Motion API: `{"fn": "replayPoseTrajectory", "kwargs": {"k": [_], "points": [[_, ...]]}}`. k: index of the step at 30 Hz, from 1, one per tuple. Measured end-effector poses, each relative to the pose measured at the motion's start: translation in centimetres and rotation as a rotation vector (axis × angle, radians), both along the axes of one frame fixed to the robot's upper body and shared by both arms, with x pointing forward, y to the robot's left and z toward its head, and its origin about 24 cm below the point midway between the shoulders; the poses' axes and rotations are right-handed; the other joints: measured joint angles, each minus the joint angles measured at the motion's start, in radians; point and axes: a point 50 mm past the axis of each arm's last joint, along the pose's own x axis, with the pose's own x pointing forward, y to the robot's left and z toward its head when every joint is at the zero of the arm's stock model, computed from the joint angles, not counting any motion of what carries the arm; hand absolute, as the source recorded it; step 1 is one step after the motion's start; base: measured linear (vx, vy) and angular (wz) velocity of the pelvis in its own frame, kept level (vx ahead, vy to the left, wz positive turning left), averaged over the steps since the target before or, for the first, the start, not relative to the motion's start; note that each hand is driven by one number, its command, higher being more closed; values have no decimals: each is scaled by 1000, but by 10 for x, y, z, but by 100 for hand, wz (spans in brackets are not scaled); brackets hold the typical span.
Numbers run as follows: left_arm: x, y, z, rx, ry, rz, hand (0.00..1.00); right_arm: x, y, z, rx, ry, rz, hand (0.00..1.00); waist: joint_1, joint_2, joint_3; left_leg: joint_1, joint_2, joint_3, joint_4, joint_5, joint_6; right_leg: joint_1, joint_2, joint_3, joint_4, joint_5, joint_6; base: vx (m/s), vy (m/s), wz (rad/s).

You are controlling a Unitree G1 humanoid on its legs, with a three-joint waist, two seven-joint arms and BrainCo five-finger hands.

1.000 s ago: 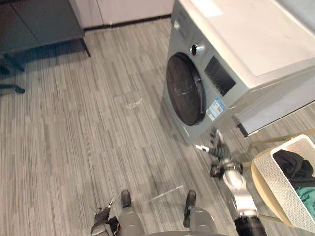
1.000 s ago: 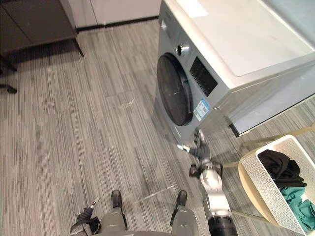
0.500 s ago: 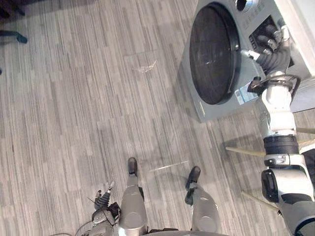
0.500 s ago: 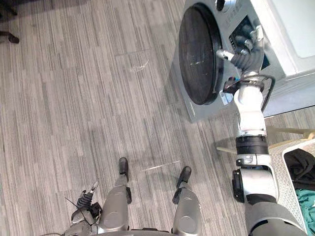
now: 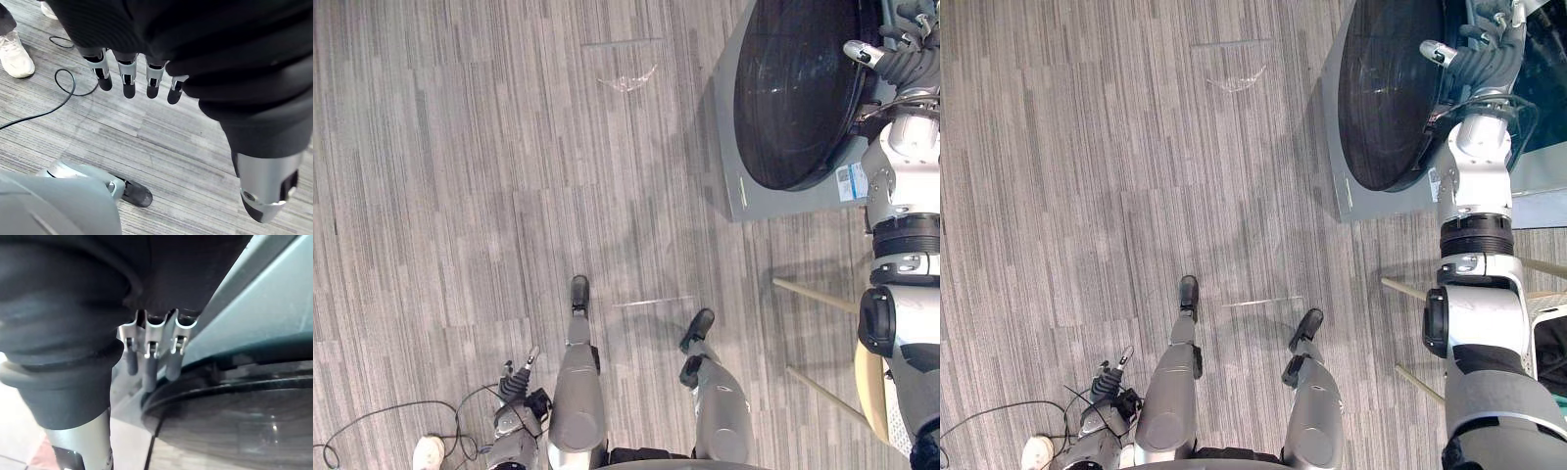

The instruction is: Pick up the laundry basket with both hands and put the clothes into the washing machine.

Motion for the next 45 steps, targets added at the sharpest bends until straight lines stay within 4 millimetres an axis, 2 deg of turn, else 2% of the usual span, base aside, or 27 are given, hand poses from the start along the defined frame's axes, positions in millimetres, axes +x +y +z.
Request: {"fn": "replayPoseTrajectory", "kwargs": {"k": [4, 12, 16, 19, 21, 22, 23, 24, 26, 27, 29, 30, 32, 33, 35, 37, 40, 43, 45], "points": [[10, -8, 5, -1, -38, -41, 0, 6, -10, -26, 39, 96, -36, 0, 12, 0, 0, -7, -5, -1, 0, 1, 1, 0, -2, 0, -11, 10, 0, 0, 0, 0], [12, -11, 6, 1, -46, -44, 0, 8, -12, -38, 85, 109, -52, 0, 17, 0, 0, -14, -5, -1, 0, 0, 1, -9, -2, 0, -10, 10, -1, -25, -7, -1], [15, -11, 7, 3, -46, -49, 0, 11, -6, -37, 101, 89, -42, 0, 16, 0, 0, -25, -5, 3, -1, 2, 1, -28, 0, 10, -9, 18, -3, -27, -10, -8], [15, -10, 7, 10, -42, -56, 0, 17, 13, -41, 133, 93, 20, 0, 11, 0, 0, -25, -5, 6, -1, 2, 2, -32, 0, 15, -9, 18, -2, -16, -21, -6], [16, -10, 7, 6, -43, -47, 0, 20, 37, -64, 126, 141, 53, 0, 13, 0, 0, -25, -3, 14, -1, 2, 2, -39, 2, 25, -10, 19, -2, 8, -25, -11], [15, -9, 7, 8, -40, -41, 0, 19, 43, -67, 125, 138, 71, 0, 11, 0, 0, -25, -3, 15, -1, 2, 2, -40, 2, 26, -11, 19, -2, 24, -27, -9], [15, -9, 6, 10, -35, -31, 0, 18, 60, -71, 104, 124, 115, 0, 3, 0, 0, -22, -2, 18, -1, 2, 2, -38, 3, 28, -12, 19, -3, 22, -22, -5], [15, -8, 6, 10, -34, -28, 0, 17, 69, -72, 92, 119, 143, 0, -5, 0, 0, -20, -1, 20, -1, 2, 2, -36, 3, 28, -13, 19, -3, 20, -24, -9], [16, -9, 7, 8, -39, -30, 0, 16, 109, -76, 19, 117, 269, 0, -10, 0, 1, -9, 4, 30, 1, 2, 2, -34, 8, 36, -17, 23, -6, 0, -25, -15], [16, -8, 7, 8, -39, -29, 0, 14, 120, -77, 1, 115, 309, 0, -10, 0, 1, -8, 7, 30, 2, 2, 2, -33, 10, 37, -18, 24, -6, -22, -40, -12], [16, -8, 7, 6, -34, -28, 0, 9, 160, -81, 2, 106, 469, 0, -4, 0, 1, -3, 20, 28, 6, 2, 1, -19, 24, 31, -24, 24, -7, -24, -44, 1], [17, -8, 7, 4, -33, -28, 0, 7, 170, -83, 2, 108, 507, 0, 0, 0, 1, -1, 22, 27, 8, 2, 1, -14, 26, 29, -24, 24, -7, -5, -32, 7], [20, -11, 8, -1, -32, -35, 0, -6, 215, -92, -26, 117, 708, 0, 23, 0, 1, 13, 22, 25, 18, 1, 0, 9, 26, 26, -26, 23, -7, 2, -22, 9], [20, -11, 8, 1, -26, -39, 0, -11, 234, -96, -38, 130, 780, 0, 23, -1, 1, 19, 22, 17, 18, 1, 1, 20, 26, 22, -26, 22, -8, -1, -10, 16], [21, -11, 8, -8, -29, -29, 0, -19, 255, -99, -21, 129, 875, 0, 30, -2, 2, 26, 19, 0, 20, 1, 1, 44, 22, -2, -26, 18, -5, -25, -3, 26], [20, -10, 8, -16, -28, -9, 0, -24, 254, -96, 9, 104, 898, 0, 46, -17, 9, 39, 16, -1, 21, -1, 2, 60, 18, -4, -23, 17, -4, -57, 13, 18], [16, -3, 6, -22, -14, 30, 0, -31, 238, -100, 57, 71, 874, 0, 46, -33, 14, 60, 10, -4, 20, -5, 8, 84, 11, -10, -20, 14, 1, -59, 17, 7], [12, 1, 4, -33, 2, 48, 0, -39, 205, -125, 120, 97, 782, 0, 32, -47, 10, 83, 1, 1, 20, -6, 10, 95, 0, 0, -6, 9, 7, -26, 7, -2], [10, 4, 3, -18, 22, 30, 0, -51, 178, -161, 178, 180, 694, 0, 15, -55, 5, 104, -4, 10, 20, -9, 14, 111, -4, 7, -8, 8, 8, -12, 9, -6]]}}
